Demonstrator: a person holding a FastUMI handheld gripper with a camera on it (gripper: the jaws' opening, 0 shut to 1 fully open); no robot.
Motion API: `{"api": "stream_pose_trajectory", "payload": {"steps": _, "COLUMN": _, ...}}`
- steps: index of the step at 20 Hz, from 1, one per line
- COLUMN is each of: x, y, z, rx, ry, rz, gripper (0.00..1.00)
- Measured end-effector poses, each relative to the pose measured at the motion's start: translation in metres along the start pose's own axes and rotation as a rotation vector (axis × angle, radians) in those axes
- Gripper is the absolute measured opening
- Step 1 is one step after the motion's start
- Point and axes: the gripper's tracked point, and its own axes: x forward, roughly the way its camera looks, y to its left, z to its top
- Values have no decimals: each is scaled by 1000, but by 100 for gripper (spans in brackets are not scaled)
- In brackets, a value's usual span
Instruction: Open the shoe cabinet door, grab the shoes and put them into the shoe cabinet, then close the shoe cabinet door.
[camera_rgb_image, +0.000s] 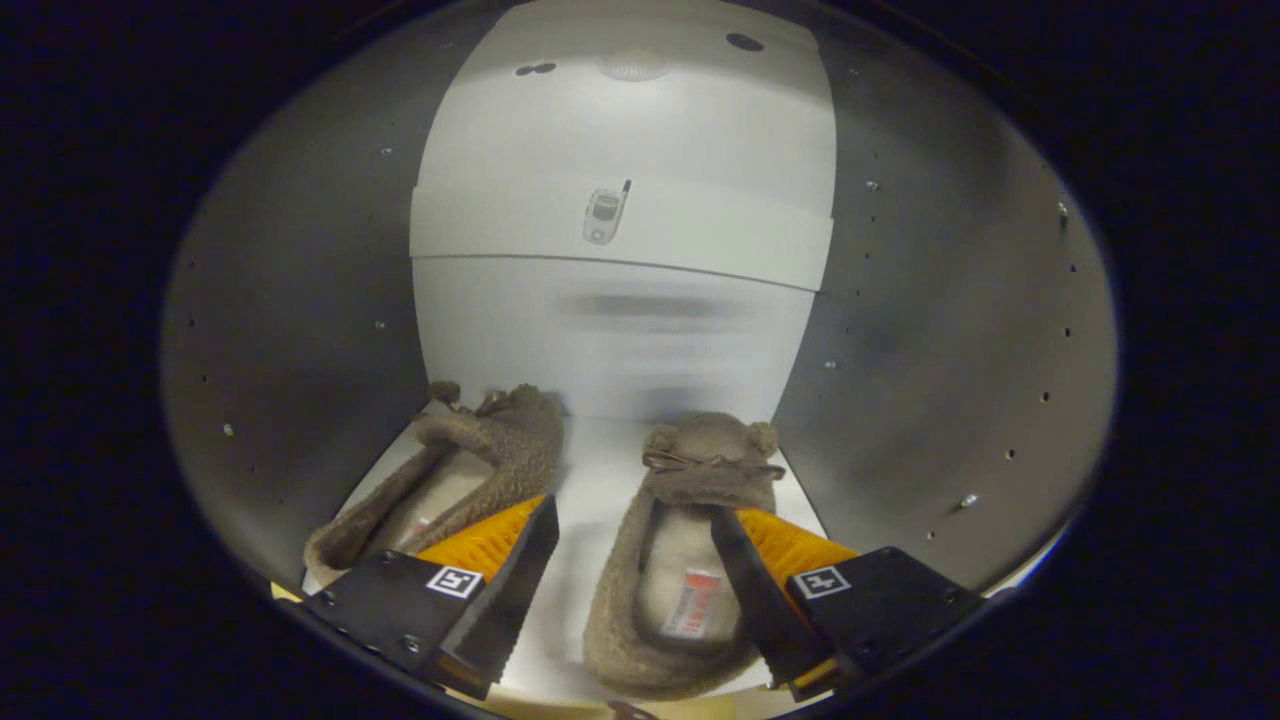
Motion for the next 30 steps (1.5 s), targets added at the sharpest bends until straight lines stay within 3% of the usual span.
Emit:
{"api": "stream_pose_trajectory", "payload": {"steps": 4, "x": -30, "y": -2, "z": 10, "rx": 17, "ry": -47, "rz": -2, "gripper": 97}}
{"api": "stream_pose_trajectory", "payload": {"steps": 9, "x": -101, "y": -7, "z": 23, "rx": 21, "ry": -124, "rz": 10, "gripper": 98}}
{"api": "stream_pose_trajectory", "payload": {"steps": 17, "x": -269, "y": 1, "z": 10, "rx": 8, "ry": -259, "rz": 145, "gripper": 97}}
{"api": "stream_pose_trajectory", "payload": {"steps": 22, "x": -369, "y": -7, "z": -23, "rx": -7, "ry": -271, "rz": 198, "gripper": 97}}
{"api": "stream_pose_trajectory", "payload": {"steps": 26, "x": -434, "y": -19, "z": -42, "rx": 12, "ry": -287, "rz": 185, "gripper": 97}}
{"api": "stream_pose_trajectory", "payload": {"steps": 30, "x": -482, "y": -45, "z": -61, "rx": 67, "ry": -298, "rz": 104, "gripper": 97}}
